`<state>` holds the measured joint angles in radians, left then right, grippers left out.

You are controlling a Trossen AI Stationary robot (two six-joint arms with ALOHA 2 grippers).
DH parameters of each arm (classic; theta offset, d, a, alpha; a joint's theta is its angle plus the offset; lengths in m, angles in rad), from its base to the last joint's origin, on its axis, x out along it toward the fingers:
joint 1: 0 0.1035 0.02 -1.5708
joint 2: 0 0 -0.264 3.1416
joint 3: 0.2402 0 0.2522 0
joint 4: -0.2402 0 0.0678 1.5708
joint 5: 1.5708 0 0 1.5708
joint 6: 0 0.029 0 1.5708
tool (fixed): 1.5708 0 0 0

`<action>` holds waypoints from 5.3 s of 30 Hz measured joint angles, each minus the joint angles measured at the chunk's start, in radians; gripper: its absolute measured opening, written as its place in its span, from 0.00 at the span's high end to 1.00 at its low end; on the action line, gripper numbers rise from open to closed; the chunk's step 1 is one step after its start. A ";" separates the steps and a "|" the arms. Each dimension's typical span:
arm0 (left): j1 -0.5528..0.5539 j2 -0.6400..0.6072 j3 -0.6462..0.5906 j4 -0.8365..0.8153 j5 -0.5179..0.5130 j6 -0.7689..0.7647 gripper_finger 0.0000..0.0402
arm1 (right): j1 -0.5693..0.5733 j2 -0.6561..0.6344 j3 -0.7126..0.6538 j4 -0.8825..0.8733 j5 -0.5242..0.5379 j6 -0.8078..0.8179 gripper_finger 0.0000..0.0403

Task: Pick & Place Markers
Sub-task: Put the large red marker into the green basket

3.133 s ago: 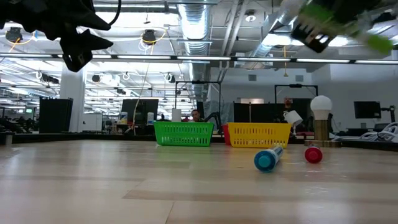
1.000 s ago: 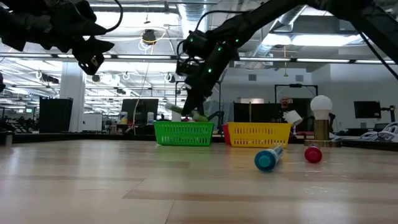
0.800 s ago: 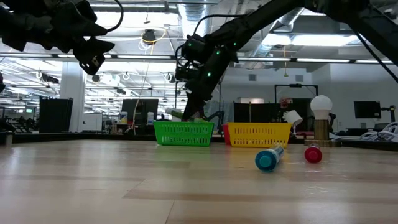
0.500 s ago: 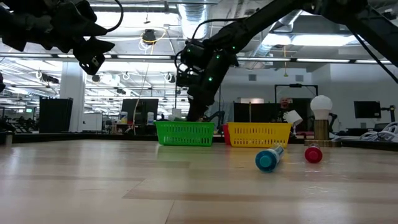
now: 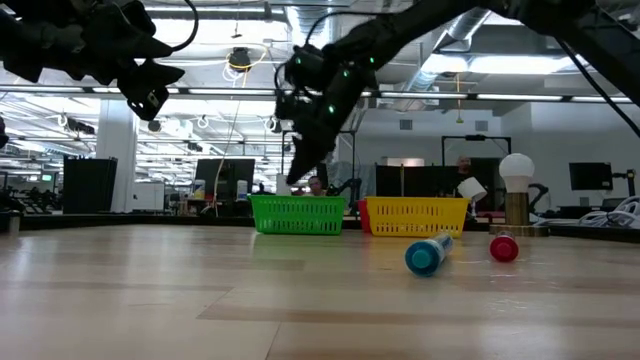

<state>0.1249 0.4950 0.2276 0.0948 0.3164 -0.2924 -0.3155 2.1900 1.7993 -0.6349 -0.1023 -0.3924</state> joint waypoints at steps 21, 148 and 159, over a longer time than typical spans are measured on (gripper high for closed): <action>0.000 0.000 0.000 0.003 0.000 -0.003 0.63 | 0.031 -0.013 0.405 -0.665 -0.092 0.033 0.70; -0.002 0.155 0.001 0.142 0.047 -0.151 0.63 | 0.519 -0.469 -0.794 -0.096 -0.073 0.128 0.49; -0.002 0.155 0.001 0.143 0.047 -0.150 0.63 | 0.517 -0.403 -0.791 -0.092 0.014 0.096 0.52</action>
<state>0.1234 0.6502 0.2283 0.2375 0.3637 -0.4423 0.2014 1.7867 1.0087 -0.7271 -0.0886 -0.2962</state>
